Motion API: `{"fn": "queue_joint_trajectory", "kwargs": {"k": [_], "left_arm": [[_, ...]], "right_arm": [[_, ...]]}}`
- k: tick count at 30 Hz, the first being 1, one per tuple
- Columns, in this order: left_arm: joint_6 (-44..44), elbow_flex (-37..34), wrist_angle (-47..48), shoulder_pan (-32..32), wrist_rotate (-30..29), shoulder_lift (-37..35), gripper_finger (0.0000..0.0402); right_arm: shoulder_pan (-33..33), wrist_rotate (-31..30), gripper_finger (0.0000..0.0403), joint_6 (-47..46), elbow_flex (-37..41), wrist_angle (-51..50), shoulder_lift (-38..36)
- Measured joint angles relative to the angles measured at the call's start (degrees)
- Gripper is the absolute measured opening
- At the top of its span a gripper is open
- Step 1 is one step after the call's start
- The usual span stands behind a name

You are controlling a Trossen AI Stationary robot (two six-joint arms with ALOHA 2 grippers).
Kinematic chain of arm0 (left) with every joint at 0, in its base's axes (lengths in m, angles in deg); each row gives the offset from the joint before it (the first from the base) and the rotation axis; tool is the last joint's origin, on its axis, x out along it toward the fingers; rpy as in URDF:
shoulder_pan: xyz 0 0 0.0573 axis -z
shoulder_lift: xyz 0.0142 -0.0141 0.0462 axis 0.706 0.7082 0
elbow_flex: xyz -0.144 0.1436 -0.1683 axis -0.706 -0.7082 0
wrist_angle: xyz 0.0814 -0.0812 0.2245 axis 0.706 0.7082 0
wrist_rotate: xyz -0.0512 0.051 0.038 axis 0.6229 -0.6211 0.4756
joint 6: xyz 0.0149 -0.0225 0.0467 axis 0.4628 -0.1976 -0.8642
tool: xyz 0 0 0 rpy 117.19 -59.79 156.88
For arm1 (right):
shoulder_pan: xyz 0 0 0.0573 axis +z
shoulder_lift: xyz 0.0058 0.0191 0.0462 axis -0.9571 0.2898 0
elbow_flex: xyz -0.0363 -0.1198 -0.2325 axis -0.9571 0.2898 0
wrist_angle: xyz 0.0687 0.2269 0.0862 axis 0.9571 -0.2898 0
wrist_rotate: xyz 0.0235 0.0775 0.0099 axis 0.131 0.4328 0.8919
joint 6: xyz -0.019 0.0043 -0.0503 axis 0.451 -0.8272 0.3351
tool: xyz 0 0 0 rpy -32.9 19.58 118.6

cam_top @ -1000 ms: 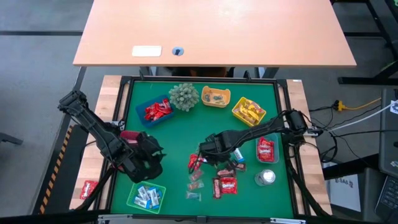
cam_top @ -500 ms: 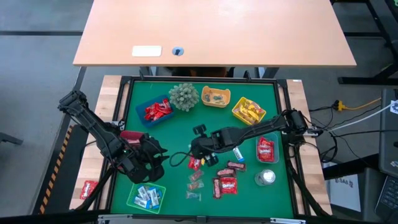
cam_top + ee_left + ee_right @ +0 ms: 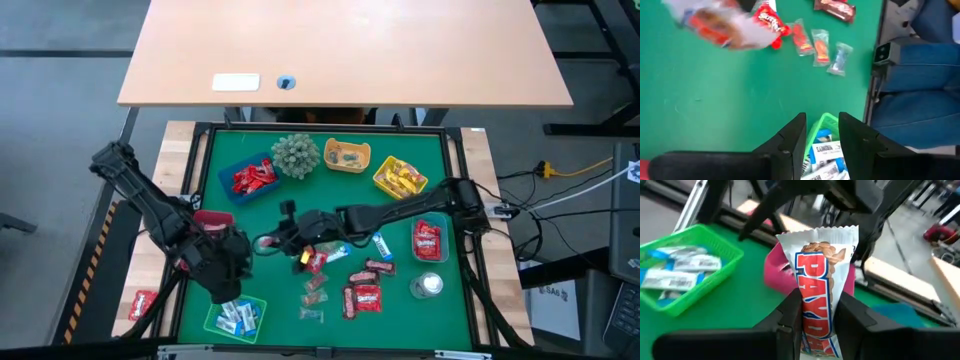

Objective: Sort candy
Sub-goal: Put the white-red chocolate into the red bin

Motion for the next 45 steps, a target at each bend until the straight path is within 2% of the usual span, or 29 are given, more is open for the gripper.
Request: {"fn": "queue_joint_trajectory", "kwargs": {"k": [5,11,15,22,27,31,40,45], "left_arm": [[-0.21,0.00,-0.28,0.70,-0.10,-2.34,0.0097],[-0.45,0.00,-0.26,0.73,-0.80,-4.57,0.0097],[-0.48,-0.02,-0.26,0.73,-2.60,-5.28,0.0097],[-1.82,-0.02,-0.21,0.64,-3.58,-5.37,0.0097],[-2.18,-0.02,-0.17,0.64,-4.99,-5.36,0.0097],[-2.31,-0.04,-0.14,0.66,-4.99,-5.35,0.0097],[-2.49,-0.03,-0.17,0.66,-5.76,-5.35,0.0097],[-2.49,-0.04,-0.17,0.66,-5.80,-5.35,0.0097]], "right_arm": [[-1.99,3.06,0.0087,-0.13,0.00,15.22,4.69],[-4.22,3.82,0.0088,-0.40,0.04,36.35,11.42],[-5.69,6.28,0.0088,-3.96,-1.20,45.78,16.63],[-7.20,7.15,0.0088,-10.52,-13.35,44.59,26.57],[-7.46,7.09,0.0088,-10.88,-24.56,38.87,32.77],[-7.46,7.04,0.0088,-10.91,-30.14,34.89,35.56],[-7.49,6.97,0.0090,-10.58,-32.24,32.29,36.98],[-7.53,6.95,0.0134,-10.56,-32.24,29.26,36.98]]}}
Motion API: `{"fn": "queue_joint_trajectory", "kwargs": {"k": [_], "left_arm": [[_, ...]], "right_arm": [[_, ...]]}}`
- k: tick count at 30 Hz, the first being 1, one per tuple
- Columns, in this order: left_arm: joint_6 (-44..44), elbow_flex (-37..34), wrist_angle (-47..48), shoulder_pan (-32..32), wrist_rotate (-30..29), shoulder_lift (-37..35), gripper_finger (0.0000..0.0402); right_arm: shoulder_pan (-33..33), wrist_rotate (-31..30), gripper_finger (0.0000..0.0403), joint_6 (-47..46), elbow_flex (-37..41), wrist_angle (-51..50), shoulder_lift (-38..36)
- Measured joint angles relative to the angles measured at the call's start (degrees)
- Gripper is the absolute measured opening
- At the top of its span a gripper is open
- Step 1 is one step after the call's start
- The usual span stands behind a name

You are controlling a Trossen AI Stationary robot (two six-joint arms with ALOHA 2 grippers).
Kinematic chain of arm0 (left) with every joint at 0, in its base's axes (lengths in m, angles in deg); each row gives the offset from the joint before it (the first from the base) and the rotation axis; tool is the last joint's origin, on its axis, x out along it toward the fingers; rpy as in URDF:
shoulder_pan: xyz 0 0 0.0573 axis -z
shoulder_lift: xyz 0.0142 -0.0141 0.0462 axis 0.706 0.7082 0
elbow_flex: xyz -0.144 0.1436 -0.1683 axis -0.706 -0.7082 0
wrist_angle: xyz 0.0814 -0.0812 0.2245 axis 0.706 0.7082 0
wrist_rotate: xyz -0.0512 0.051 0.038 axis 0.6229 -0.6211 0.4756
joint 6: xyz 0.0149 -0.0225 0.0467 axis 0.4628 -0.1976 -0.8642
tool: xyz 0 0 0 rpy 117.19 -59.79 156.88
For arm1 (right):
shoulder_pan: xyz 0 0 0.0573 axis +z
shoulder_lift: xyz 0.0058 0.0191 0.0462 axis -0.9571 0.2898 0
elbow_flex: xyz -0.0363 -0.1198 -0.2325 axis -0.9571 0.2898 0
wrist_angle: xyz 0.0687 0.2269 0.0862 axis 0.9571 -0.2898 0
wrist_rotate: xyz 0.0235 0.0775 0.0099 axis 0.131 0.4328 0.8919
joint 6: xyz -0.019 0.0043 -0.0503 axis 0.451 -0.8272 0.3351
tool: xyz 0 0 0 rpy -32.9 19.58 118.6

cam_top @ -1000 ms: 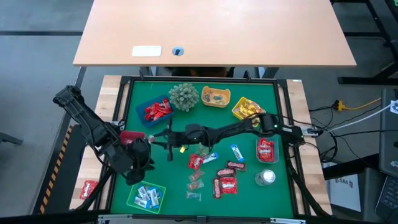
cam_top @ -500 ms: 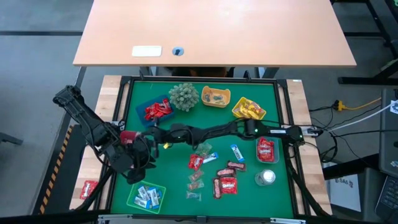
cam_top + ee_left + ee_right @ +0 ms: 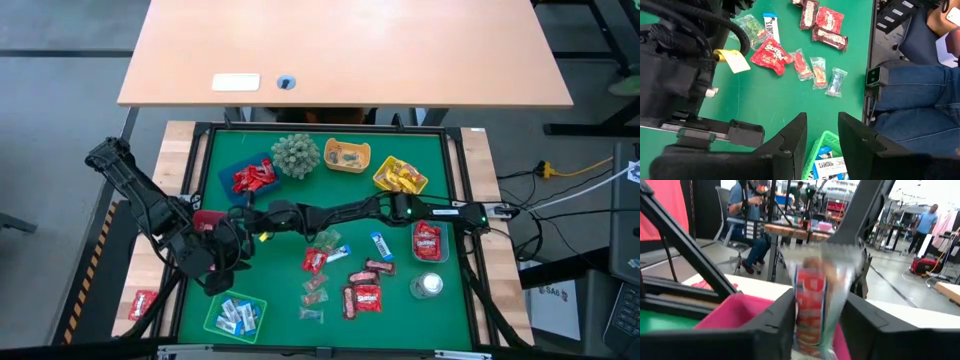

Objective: Sort candy
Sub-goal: Put the white-red chocolate into the red bin, then put the red candy into the gray bin

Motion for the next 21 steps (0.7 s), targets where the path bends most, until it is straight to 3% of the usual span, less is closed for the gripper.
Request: {"fn": "queue_joint_trajectory", "kwargs": {"k": [10,16,21], "left_arm": [[0.02,0.00,-0.02,0.00,-0.17,0.02,0.0097],[0.04,0.00,-0.01,0.00,-0.17,0.02,0.0097],[0.04,-0.01,-0.08,0.00,-0.22,0.02,0.0097]], "right_arm": [[-0.02,-4.00,0.0257,0.02,-0.02,-3.23,0.00],[-0.02,-4.00,0.0275,0.19,0.00,-12.33,-1.87],[-0.34,-4.00,0.0270,3.01,0.00,-29.34,-8.36]]}}
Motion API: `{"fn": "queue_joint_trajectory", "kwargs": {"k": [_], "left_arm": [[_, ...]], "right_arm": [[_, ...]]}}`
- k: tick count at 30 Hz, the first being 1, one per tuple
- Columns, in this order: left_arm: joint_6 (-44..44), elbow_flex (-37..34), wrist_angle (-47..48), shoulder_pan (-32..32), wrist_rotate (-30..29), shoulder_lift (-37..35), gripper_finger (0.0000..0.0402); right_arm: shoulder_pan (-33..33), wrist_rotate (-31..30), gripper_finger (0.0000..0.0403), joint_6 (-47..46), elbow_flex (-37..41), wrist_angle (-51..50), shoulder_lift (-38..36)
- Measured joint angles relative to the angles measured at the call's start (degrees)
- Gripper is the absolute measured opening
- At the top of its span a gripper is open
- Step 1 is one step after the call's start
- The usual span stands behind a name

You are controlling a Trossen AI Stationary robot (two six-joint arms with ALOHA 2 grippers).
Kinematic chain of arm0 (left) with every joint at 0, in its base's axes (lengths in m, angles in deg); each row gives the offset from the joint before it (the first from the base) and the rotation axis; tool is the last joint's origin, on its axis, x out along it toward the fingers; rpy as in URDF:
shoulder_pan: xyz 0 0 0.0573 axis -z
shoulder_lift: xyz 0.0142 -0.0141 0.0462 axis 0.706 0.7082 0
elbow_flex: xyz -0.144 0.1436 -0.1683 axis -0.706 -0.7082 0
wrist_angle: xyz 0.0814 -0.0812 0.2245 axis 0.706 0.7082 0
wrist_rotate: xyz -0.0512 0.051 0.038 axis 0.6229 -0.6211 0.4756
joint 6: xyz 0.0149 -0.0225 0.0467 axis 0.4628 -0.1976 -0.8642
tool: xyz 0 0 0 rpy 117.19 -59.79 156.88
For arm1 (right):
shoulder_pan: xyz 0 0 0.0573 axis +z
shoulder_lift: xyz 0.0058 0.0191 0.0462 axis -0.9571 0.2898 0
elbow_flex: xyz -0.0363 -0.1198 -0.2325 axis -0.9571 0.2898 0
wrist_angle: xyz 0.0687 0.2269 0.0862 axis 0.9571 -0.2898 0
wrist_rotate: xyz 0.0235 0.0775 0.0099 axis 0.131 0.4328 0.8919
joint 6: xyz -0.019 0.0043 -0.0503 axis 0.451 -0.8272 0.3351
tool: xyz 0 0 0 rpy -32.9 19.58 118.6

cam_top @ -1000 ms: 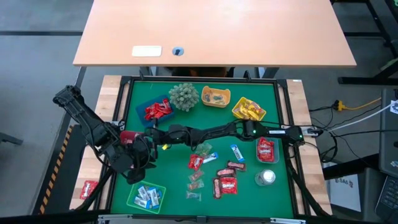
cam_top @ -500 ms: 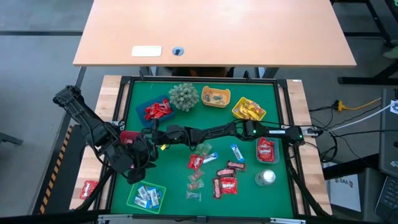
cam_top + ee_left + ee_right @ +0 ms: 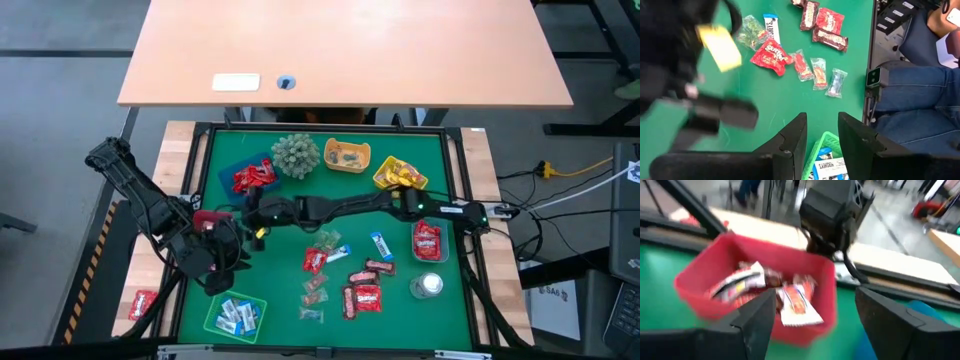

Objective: Sort candy
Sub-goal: Put the red candy into the gray bin

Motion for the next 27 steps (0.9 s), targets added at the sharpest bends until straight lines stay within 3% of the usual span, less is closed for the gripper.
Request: {"fn": "queue_joint_trajectory", "kwargs": {"k": [5,14,21,27], "left_arm": [[0.02,-0.03,-0.86,0.04,-1.86,0.17,0.0097],[-0.98,-0.03,-8.19,-0.67,-12.94,4.73,0.0097],[-9.97,-0.03,-16.11,-2.75,-13.27,10.73,0.0097],[-10.43,-0.03,-20.50,-4.89,-13.12,16.53,0.0113]], "right_arm": [[-0.03,-0.25,0.0266,6.90,-0.04,-20.50,-7.01],[0.11,-1.42,0.0266,8.79,-0.05,-57.11,-17.70],[2.22,-0.99,0.0266,4.49,-0.02,-75.61,-23.91],[6.49,-1.01,0.0266,0.74,0.58,-85.95,-27.73]]}}
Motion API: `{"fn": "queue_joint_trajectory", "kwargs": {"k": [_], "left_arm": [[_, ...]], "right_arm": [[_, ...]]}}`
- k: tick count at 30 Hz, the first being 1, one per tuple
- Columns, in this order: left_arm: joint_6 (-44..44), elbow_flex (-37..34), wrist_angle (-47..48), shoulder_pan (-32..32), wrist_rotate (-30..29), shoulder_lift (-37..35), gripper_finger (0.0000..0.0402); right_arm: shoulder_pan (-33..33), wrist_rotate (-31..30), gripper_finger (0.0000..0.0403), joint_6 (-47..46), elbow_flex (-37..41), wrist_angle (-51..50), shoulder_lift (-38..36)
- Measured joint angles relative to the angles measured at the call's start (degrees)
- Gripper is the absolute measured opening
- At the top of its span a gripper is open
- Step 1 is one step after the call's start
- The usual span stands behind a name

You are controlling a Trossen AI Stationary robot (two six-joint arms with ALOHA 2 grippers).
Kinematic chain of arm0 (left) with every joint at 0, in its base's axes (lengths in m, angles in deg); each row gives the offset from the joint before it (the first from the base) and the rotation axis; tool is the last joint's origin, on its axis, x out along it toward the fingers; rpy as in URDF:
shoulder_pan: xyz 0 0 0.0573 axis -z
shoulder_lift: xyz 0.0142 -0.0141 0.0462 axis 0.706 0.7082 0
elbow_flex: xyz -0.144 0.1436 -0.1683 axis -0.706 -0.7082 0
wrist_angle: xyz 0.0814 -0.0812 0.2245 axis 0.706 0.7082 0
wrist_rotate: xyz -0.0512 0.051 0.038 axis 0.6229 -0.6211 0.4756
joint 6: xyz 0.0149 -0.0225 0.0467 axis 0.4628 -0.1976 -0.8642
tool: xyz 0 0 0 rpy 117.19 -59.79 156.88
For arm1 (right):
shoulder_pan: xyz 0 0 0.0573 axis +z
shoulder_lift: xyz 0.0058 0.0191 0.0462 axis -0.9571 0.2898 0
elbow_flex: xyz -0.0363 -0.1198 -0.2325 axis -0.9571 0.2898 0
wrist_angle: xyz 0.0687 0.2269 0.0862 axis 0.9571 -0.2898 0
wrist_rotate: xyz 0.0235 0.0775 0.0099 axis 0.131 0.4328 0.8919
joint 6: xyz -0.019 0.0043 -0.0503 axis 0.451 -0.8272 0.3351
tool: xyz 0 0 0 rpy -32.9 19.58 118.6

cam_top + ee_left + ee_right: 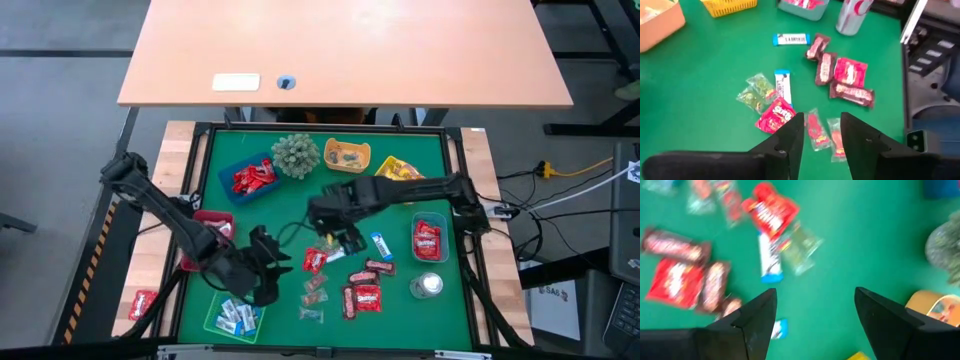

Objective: Sort candy
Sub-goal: Put the red candy into the gray bin

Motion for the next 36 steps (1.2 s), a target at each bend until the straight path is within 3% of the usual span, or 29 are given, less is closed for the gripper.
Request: {"fn": "queue_joint_trajectory", "kwargs": {"k": [3,8,15,22,26,36], "left_arm": [[0.23,0.00,-0.20,-1.14,2.81,2.73,0.0133],[0.76,0.00,-0.41,-2.51,8.01,7.60,0.0156],[0.84,0.00,-0.49,-3.47,8.49,15.42,0.0158],[0.87,0.00,-4.84,-6.00,8.46,21.73,0.0158],[0.90,0.00,-5.54,-7.71,8.49,24.07,0.0158],[3.03,0.00,-6.76,-10.32,9.10,28.21,0.0158]], "right_arm": [[2.72,0.00,0.0266,-1.32,4.10,-2.01,-3.19],[6.27,-3.70,0.0266,-8.55,19.38,0.00,-12.06],[10.32,-8.76,0.0266,-21.09,43.01,10.33,-28.69],[13.06,-10.04,0.0266,-25.09,58.58,24.94,-41.32],[13.26,-9.54,0.0266,-25.15,64.40,31.36,-44.41],[13.10,-8.60,0.0266,-24.68,72.76,42.50,-43.83]]}}
